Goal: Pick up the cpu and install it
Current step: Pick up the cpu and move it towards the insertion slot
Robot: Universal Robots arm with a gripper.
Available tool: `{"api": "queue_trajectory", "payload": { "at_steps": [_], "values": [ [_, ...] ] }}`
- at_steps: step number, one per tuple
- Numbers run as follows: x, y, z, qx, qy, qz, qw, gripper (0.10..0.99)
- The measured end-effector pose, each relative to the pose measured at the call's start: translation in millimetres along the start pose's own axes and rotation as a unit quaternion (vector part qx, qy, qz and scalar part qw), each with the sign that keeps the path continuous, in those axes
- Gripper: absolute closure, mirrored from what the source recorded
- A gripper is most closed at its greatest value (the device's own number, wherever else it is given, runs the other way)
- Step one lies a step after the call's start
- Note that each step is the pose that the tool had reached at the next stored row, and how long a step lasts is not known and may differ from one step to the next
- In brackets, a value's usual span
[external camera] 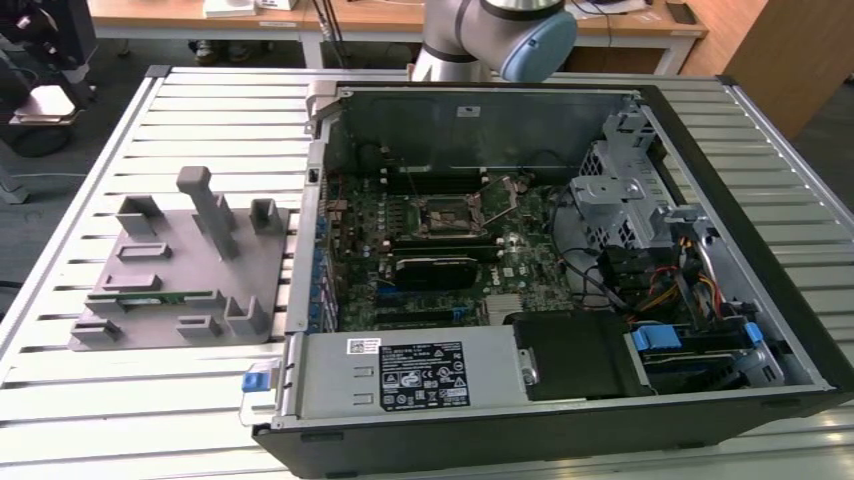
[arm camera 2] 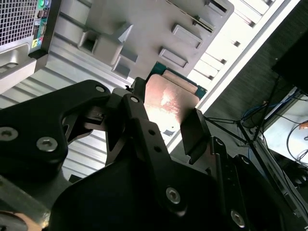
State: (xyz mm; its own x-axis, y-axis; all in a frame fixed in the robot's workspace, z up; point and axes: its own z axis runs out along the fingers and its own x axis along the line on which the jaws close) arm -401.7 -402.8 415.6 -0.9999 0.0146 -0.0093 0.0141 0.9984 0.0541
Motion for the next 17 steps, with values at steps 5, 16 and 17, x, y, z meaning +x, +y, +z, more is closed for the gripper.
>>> {"api": "queue_trajectory", "payload": {
  "at_steps": [5, 16, 17],
  "values": [
    [-7.3, 0.1, 0.1, 0.0, 0.0, 0.0, 1.0, 0.549],
    [-20.0, 0.4, 0.4, 0.0, 0.0, 0.0, 1.0, 0.549],
    [-21.2, 0.4, 0.4, 0.0, 0.0, 0.0, 1.0, 0.549]
  ]
}}
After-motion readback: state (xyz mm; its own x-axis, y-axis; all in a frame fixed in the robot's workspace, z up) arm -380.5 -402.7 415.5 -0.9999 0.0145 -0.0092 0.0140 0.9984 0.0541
